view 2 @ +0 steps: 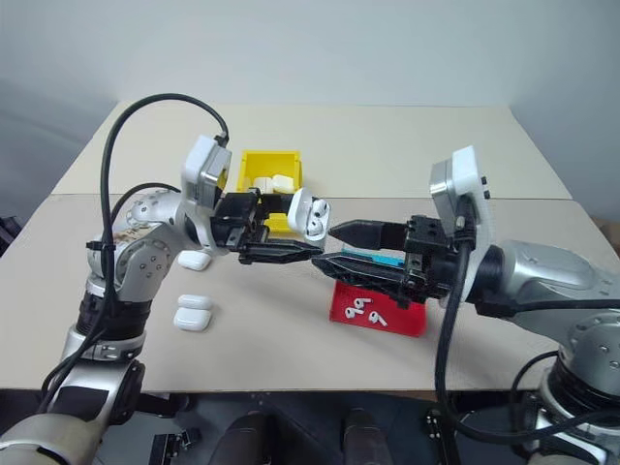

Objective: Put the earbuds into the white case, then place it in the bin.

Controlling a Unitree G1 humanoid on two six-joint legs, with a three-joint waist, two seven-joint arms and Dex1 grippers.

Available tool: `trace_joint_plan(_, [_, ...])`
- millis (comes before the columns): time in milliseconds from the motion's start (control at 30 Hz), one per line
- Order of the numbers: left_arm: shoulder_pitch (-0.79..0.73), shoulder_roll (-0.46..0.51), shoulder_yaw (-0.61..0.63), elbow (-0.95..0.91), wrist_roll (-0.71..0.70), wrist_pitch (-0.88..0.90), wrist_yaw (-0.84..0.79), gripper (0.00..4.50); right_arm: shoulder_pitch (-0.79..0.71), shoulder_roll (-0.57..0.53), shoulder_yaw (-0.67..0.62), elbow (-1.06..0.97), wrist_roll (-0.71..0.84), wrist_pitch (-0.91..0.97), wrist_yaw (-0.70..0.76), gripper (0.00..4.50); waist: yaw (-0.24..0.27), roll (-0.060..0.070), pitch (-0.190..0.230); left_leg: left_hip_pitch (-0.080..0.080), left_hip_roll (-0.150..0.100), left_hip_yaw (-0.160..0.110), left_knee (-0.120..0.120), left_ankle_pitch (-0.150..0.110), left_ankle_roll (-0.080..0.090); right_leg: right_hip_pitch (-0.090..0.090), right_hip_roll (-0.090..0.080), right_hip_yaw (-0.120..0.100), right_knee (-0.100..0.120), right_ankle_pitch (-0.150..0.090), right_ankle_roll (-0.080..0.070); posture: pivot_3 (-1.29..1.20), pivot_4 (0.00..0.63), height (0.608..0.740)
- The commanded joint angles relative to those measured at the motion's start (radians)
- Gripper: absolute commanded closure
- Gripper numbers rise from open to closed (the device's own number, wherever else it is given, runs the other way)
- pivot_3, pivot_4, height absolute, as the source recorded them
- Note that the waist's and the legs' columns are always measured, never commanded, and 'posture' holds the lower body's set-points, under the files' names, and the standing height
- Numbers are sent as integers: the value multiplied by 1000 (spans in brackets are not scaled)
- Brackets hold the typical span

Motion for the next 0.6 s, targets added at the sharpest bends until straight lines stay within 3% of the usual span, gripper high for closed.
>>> trace_joint_plan(33, [5, -12, -8, -21, 11, -16, 11, 1711, -49, -91, -38, 62, 64, -77, 36, 1883, 0, 0, 0, 0, 0, 0, 0, 0, 0, 0, 0, 0, 0, 0, 0, 0, 150, 740])
trace_joint_plan(133, [9, -21, -29, -3, 42, -30, 17, 1711, -129, -179, 17, 121, -12, -100, 90, 2797, -1, 0, 0, 0, 0, 0, 0, 0, 0, 0, 0, 0, 0, 0, 0, 0, 150, 740])
trace_joint_plan(300, [-8, -52, -79, 53, 134, -71, 56, 1711, -432, -222, 315, 247, -285, -95, 182, 4406, -9, 0, 0, 1, 0, 2, -1, 0, 0, -1, 1, 2, 0, 0, 0, 0, 150, 740])
trace_joint_plan(467, [-38, -83, -95, 106, 188, -109, 69, 1711, -659, -183, 611, 311, -543, -108, 355, 4460, -1, 1, 0, -1, 1, 3, -2, 0, 0, -3, 1, 2, -1, 0, 0, 0, 150, 740])
trace_joint_plan(600, [-44, -93, -91, 111, 191, -116, 62, 1711, -713, -191, 811, 286, -753, -177, 501, 4460, 6, 1, 0, -6, 1, 2, -1, 0, 1, -7, 0, 1, -1, 0, 0, 0, 150, 740])
